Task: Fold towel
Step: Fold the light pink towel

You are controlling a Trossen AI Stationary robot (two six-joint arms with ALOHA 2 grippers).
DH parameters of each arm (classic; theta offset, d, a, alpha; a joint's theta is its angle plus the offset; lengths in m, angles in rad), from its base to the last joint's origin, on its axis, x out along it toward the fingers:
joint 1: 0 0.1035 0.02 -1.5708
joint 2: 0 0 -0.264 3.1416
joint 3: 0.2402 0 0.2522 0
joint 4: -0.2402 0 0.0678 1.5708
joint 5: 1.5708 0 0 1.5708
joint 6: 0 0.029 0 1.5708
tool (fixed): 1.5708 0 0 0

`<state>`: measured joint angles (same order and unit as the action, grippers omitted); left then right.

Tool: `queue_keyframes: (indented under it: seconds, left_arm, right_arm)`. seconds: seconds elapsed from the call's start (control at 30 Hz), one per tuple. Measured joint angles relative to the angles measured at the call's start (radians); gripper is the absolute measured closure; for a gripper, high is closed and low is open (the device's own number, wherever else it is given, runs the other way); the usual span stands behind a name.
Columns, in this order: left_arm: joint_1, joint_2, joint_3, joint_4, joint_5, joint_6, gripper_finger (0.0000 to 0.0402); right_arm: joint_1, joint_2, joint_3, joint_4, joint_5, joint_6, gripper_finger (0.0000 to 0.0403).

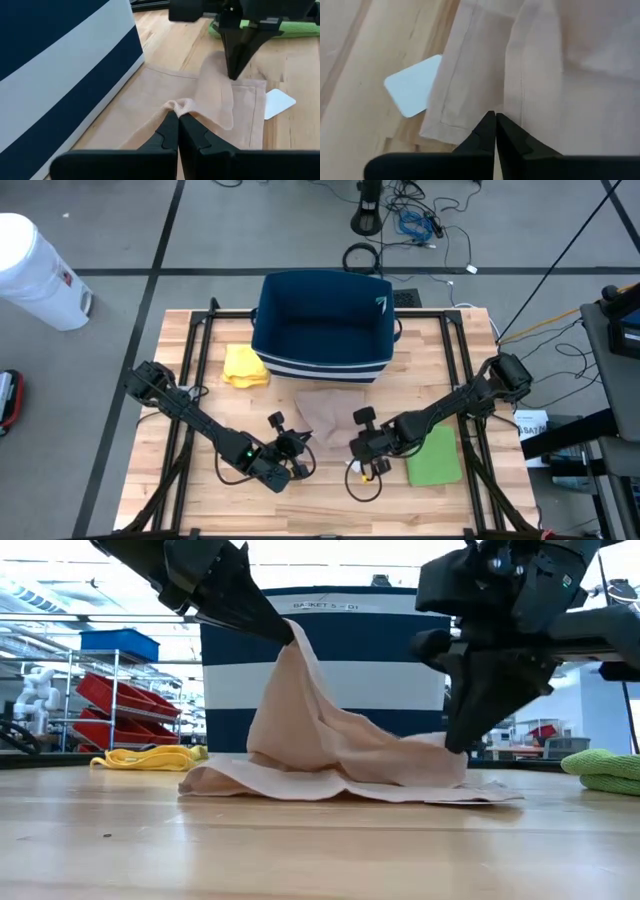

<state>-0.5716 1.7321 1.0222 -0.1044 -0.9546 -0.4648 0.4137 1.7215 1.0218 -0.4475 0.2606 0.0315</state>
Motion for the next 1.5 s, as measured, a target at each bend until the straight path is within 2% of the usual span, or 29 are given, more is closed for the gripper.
queue_keyframes:
  seconds: [0.2,0.5,0.6,0.73,1.07,1.5]
  left_arm:
    - [0.000,0.000,0.000,0.000,0.003,0.002,0.0401]
    - [0.000,0.000,0.000,0.001,0.011,0.001,0.0401]
    - [0.000,0.000,0.000,0.001,0.012,0.000,0.0401]
    - [0.000,0.000,0.000,0.001,0.025,-0.001,0.0401]
    - [0.000,0.000,0.000,0.001,0.026,0.002,0.0401]
    - [0.000,0.000,0.000,0.001,0.026,0.002,0.0401]
  right_arm:
    - [-0.002,0.043,0.000,0.007,-0.034,-0.023,0.0392]
    - [-0.022,0.088,0.000,0.020,-0.025,-0.022,0.0330]
    - [-0.034,0.088,0.000,0.021,-0.028,-0.009,0.0321]
    - [-0.034,0.087,0.000,0.021,-0.029,-0.014,0.0323]
    - [-0.055,0.086,0.000,0.021,-0.081,-0.018,0.0358]
    - [-0.075,0.067,0.000,0.018,-0.080,-0.029,0.0359]
